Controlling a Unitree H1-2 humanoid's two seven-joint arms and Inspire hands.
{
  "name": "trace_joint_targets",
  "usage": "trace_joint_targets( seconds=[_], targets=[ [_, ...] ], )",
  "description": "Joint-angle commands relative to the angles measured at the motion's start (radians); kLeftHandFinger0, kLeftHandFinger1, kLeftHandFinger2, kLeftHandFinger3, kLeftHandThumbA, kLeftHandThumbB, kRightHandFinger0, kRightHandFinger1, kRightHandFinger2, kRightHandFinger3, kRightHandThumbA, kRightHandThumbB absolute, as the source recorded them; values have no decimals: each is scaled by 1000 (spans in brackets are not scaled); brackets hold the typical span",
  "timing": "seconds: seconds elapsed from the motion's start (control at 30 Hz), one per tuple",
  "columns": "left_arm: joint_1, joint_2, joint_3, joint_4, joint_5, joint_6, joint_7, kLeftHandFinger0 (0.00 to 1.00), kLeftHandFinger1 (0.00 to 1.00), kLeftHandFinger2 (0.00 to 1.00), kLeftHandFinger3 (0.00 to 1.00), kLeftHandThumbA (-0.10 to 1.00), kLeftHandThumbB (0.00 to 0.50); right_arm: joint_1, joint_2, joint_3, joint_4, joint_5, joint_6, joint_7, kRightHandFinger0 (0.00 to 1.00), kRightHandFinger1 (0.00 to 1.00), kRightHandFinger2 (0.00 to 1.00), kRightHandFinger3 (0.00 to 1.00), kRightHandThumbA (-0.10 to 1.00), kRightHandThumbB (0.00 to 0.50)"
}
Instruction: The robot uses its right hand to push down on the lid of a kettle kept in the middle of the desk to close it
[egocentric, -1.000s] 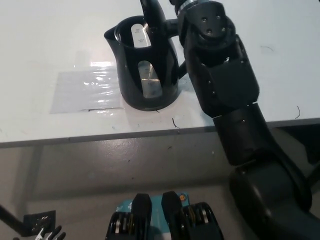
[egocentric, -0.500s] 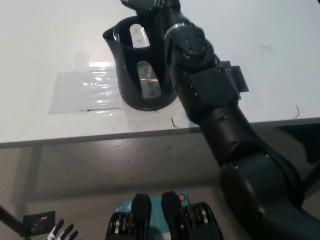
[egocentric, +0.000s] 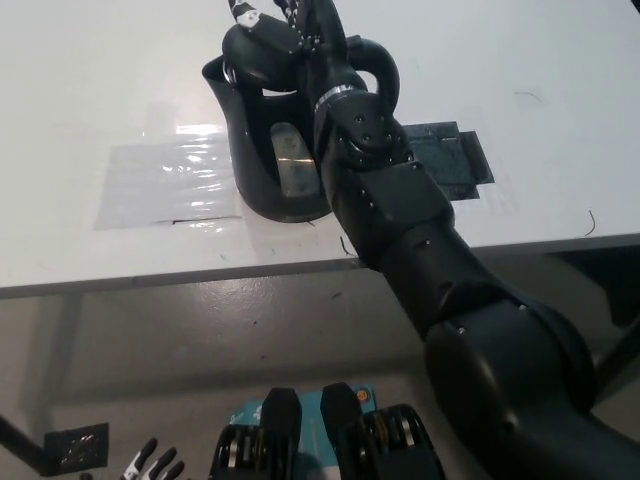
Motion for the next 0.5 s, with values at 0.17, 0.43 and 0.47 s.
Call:
trace_joint_targets(
  seconds=[0.17, 0.43, 0.47],
  targets=[
    [2, 11, -31, -48, 37, -12, -1, 1000, 1000, 1000, 1000, 1000, 496, -124, 34, 18, 91, -5, -35, 1, 1000, 1000, 1000, 1000, 504, 161],
    [-5, 14, -39, -45, 40, -18, -2, 1000, 1000, 1000, 1000, 1000, 493, -181, 36, 45, 127, -23, 0, -24, 1000, 1000, 1000, 1000, 514, 172],
    [-5, 14, -39, -45, 41, -18, -2, 1000, 1000, 1000, 1000, 1000, 494, -185, 36, 48, 130, -26, 2, -29, 1000, 1000, 1000, 1000, 518, 177]
  ],
)
